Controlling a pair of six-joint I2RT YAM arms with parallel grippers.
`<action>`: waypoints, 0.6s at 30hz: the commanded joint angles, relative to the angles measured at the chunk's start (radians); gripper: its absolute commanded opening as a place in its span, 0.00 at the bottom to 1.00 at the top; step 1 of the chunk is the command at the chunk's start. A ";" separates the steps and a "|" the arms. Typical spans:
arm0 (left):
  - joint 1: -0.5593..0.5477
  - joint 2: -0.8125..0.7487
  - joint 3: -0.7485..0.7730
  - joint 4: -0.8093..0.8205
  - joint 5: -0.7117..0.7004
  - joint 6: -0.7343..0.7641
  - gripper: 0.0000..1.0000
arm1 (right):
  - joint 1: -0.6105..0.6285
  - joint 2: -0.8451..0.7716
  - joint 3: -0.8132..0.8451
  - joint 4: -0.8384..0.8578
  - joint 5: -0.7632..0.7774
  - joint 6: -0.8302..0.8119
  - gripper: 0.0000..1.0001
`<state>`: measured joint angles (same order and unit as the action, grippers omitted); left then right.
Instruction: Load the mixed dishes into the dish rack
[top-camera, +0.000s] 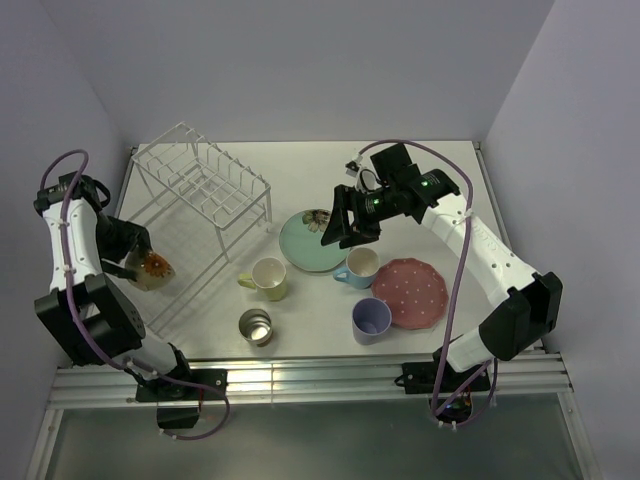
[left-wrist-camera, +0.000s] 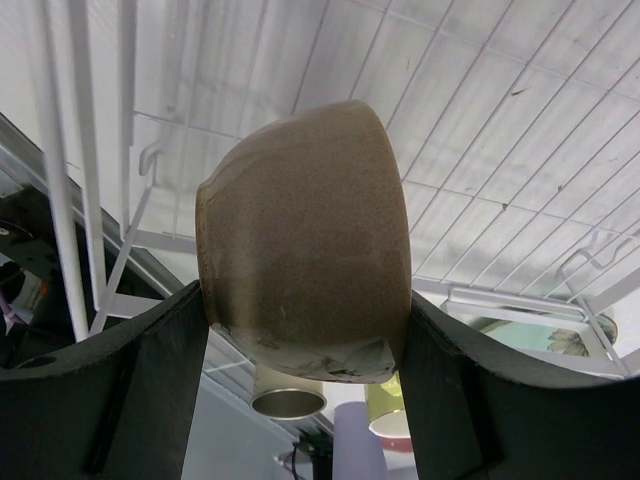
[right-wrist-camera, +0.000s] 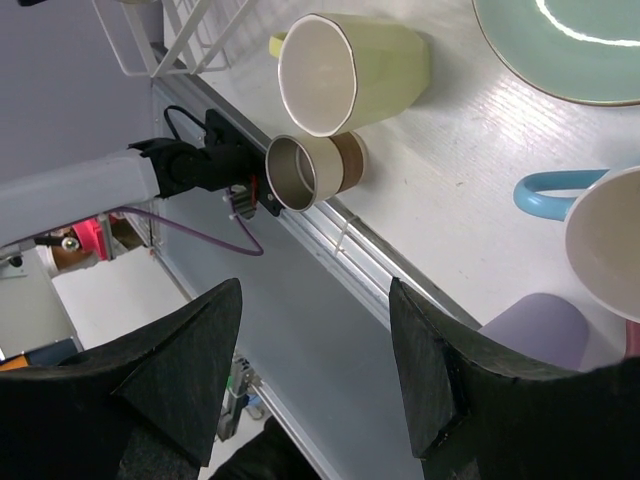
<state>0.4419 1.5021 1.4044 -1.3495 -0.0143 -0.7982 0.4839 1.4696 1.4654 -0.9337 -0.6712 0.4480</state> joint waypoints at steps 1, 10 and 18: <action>0.011 0.024 0.024 -0.031 0.085 0.014 0.00 | -0.011 -0.023 0.004 0.038 -0.019 0.001 0.68; 0.024 0.083 0.042 -0.036 0.229 -0.035 0.00 | -0.016 -0.003 0.029 0.022 -0.016 0.014 0.68; 0.027 0.124 0.117 -0.034 0.353 -0.072 0.00 | -0.041 0.021 0.036 0.021 -0.022 0.009 0.68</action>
<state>0.4641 1.6199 1.4479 -1.3437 0.2436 -0.8375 0.4545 1.4796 1.4658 -0.9298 -0.6777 0.4561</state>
